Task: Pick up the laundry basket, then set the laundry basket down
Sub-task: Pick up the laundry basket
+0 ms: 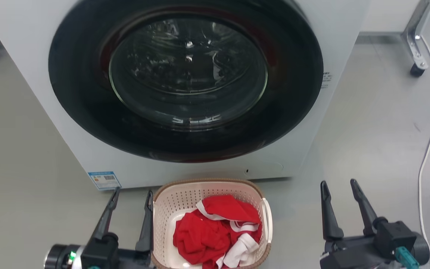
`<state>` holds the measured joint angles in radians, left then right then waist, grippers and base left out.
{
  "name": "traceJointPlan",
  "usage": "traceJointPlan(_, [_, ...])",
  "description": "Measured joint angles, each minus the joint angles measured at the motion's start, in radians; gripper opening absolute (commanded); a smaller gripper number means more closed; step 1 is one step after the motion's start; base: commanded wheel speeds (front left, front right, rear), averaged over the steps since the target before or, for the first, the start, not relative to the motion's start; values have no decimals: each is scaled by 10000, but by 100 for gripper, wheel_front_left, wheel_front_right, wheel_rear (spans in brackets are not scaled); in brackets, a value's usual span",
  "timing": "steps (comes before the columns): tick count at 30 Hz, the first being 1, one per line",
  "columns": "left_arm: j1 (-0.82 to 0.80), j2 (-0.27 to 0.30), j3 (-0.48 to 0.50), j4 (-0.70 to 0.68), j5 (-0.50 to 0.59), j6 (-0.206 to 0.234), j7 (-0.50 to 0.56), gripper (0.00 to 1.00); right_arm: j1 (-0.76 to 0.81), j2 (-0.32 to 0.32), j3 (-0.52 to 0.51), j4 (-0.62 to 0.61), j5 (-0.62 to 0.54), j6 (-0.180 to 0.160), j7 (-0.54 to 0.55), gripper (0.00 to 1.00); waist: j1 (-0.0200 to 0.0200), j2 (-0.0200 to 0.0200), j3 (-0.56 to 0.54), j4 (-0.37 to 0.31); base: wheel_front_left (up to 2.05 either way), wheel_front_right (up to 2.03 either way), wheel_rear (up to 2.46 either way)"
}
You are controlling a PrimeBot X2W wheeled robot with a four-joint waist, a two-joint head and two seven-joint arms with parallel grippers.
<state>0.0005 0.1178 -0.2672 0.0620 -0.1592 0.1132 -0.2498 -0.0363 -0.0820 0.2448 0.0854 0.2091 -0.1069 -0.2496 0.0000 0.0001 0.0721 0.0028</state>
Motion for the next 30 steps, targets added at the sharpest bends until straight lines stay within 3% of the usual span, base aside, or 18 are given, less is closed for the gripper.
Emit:
traceJointPlan(17, [-2086, -38, 301, 2125, -174, -253, 15, 100, -2273, -113, -213, 1883, 21, 372, -56, 100, 2, 1, 2328, -108, 0, 0, 0])
traceJointPlan(30, [-3712, -238, 560, 3747, -420, -339, 284, 100, -3703, 31, -169, 3429, 311, 426, 31, 100, 2, 2, 4259, -202, 0, 0, 0])
